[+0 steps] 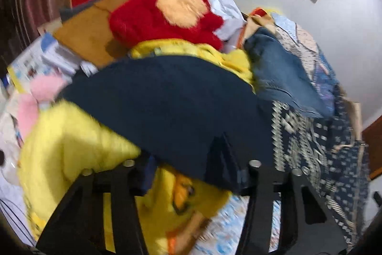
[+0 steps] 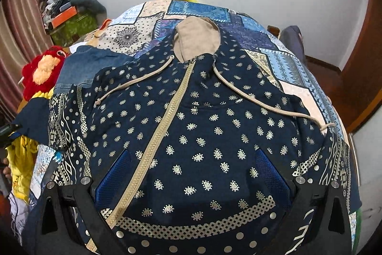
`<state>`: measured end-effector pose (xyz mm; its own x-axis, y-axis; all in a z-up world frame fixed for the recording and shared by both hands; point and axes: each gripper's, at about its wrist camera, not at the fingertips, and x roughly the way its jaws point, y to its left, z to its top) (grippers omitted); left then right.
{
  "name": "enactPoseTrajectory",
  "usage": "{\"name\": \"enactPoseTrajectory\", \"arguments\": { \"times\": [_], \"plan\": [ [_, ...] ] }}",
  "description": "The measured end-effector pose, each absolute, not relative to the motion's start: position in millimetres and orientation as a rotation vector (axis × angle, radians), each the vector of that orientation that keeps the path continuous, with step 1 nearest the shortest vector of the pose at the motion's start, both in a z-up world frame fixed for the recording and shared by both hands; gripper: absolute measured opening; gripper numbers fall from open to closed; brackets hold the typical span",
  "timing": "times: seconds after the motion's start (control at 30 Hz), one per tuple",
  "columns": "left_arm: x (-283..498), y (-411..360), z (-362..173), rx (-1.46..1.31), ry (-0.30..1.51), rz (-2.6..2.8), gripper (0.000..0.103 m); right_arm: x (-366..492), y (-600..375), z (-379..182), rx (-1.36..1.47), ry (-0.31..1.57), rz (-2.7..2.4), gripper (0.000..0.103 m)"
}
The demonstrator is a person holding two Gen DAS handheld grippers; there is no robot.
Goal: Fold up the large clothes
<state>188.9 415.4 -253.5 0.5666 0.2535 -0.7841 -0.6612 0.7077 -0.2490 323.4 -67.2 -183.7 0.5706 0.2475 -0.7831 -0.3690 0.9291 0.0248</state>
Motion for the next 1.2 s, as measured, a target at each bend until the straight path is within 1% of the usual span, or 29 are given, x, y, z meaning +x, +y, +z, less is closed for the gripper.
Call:
{"name": "enactPoseTrajectory", "arguments": {
  "times": [0.1, 0.13, 0.17, 0.2, 0.27, 0.33, 0.43, 0.53, 0.6, 0.77, 0.83, 0.97, 1.1, 1.2],
  "plan": [
    [199.3, 415.6, -241.4, -0.464, 0.780, 0.632, 0.044, 320.5, -69.2, -179.8, -0.156, 0.880, 0.352, 0.103],
    [202.8, 415.8, -236.8, -0.439, 0.772, 0.644, 0.041, 319.4, -70.1, -178.0, -0.161, 0.876, 0.348, 0.103],
    [207.1, 416.3, -228.7, -0.400, 0.750, 0.667, 0.034, 317.9, -71.0, -175.7, -0.163, 0.872, 0.347, 0.103],
    [210.6, 417.2, -223.5, -0.373, 0.735, 0.679, 0.030, 315.6, -72.3, -172.7, -0.165, 0.866, 0.347, 0.103],
    [224.4, 418.3, -209.8, -0.324, 0.722, 0.683, 0.012, 311.1, -75.7, -166.5, -0.174, 0.849, 0.343, 0.103],
    [234.1, 415.6, -194.7, -0.321, 0.704, 0.655, 0.005, 304.0, -80.7, -157.2, -0.193, 0.815, 0.329, 0.103],
    [247.9, 393.0, -157.7, -0.278, 0.632, 0.582, 0.004, 291.7, -91.4, -140.9, -0.212, 0.760, 0.305, 0.103],
    [264.5, 353.1, -117.3, -0.242, 0.577, 0.456, 0.004, 280.6, -105.0, -126.0, -0.219, 0.719, 0.284, 0.103],
    [278.2, 315.5, -91.7, -0.213, 0.551, 0.364, 0.004, 274.4, -115.9, -117.0, -0.211, 0.687, 0.265, 0.103],
    [315.3, 221.0, -56.2, -0.158, 0.554, 0.126, 0.004, 263.3, -145.6, -101.0, -0.168, 0.654, 0.240, 0.103],
    [335.2, 172.1, -55.3, -0.146, 0.595, 0.011, 0.004, 260.6, -156.2, -97.8, -0.158, 0.648, 0.226, 0.103],
    [362.1, 92.0, -76.3, -0.088, 0.669, -0.120, 0.004, 253.8, -177.9, -94.3, -0.132, 0.641, 0.215, 0.103],
    [382.7, 10.5, -120.4, -0.070, 0.791, -0.241, 0.004, 245.4, -202.1, -96.9, -0.120, 0.647, 0.190, 0.103],
    [386.0, -35.3, -154.7, -0.042, 0.877, -0.319, 0.004, 243.4, -220.0, -104.0, -0.119, 0.679, 0.166, 0.103]
  ]
}}
